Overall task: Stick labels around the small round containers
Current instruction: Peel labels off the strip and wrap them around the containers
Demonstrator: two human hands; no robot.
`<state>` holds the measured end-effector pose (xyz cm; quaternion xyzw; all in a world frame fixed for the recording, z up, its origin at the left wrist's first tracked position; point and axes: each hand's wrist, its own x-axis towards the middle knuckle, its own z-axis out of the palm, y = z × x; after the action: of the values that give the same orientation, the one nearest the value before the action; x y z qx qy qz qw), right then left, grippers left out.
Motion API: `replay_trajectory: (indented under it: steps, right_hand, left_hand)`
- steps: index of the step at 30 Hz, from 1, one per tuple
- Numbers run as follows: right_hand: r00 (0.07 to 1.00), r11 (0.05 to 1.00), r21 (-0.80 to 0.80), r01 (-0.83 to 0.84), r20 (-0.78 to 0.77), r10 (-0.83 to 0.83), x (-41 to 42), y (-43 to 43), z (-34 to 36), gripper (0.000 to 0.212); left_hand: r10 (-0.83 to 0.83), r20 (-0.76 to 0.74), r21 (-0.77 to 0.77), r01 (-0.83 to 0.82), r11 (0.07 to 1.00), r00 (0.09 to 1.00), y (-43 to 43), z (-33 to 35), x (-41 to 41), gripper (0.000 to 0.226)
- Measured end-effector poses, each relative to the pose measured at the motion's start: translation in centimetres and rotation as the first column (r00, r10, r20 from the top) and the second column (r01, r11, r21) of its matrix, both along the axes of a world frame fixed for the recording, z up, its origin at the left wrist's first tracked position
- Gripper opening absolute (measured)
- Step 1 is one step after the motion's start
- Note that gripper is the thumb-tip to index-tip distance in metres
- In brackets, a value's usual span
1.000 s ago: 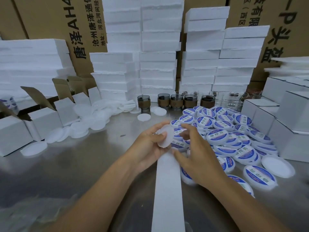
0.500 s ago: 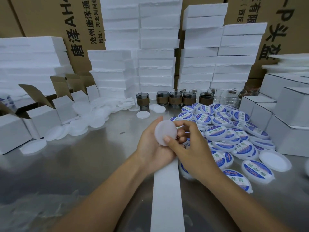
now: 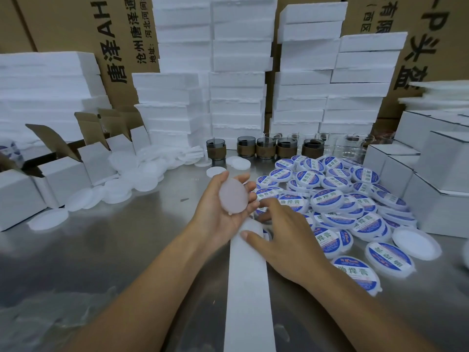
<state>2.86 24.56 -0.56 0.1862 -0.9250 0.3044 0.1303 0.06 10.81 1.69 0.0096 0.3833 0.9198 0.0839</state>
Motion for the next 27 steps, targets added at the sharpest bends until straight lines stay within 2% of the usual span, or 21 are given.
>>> replay_trajectory:
  steps: [4,8,11,16,18,22,27]
  right_hand:
    - [1.000,1.000,-0.015,0.024,0.012,-0.024,-0.2,0.1,0.2,0.045]
    - [0.992,0.994,-0.063,0.089,-0.084,-0.094,-0.6,0.8,0.6,0.026]
    - [0.985,0.981,-0.144,0.128,-0.098,-0.143,-1.0,1.6,0.9,0.020]
    - [0.957,0.918,-0.371,0.136,-0.190,-0.219,-1.0,2.0,1.5,0.009]
    - [0.939,0.889,-0.448,0.099,-0.255,-0.232,-0.8,1.8,1.9,0.012]
    - [0.915,0.907,-0.420,-0.037,-0.379,-0.138,-0.1,1.1,2.1,0.013]
    - [0.895,0.932,-0.296,-0.208,-0.442,0.060,0.2,0.6,1.7,0.015]
  left_hand:
    - [-0.019,0.000,0.034,0.019,0.999,1.000,-0.7,-0.2,-0.3,0.034]
    - [-0.032,-0.015,0.110,0.033,0.993,0.999,-1.4,0.1,-0.2,0.028]
    - [-0.021,0.002,0.132,0.021,0.991,1.000,-1.6,0.1,-0.2,0.025]
    - [-0.026,0.033,-0.021,0.027,0.999,0.999,-1.3,0.0,-0.3,0.027]
    - [-0.052,0.039,-0.088,0.055,0.995,0.998,-1.1,-0.2,-0.2,0.031]
    - [-0.121,0.051,-0.207,0.129,0.970,0.991,-0.6,-0.5,-0.1,0.048]
    - [-0.239,0.033,-0.235,0.240,0.942,0.970,-0.7,-0.5,0.0,0.051]
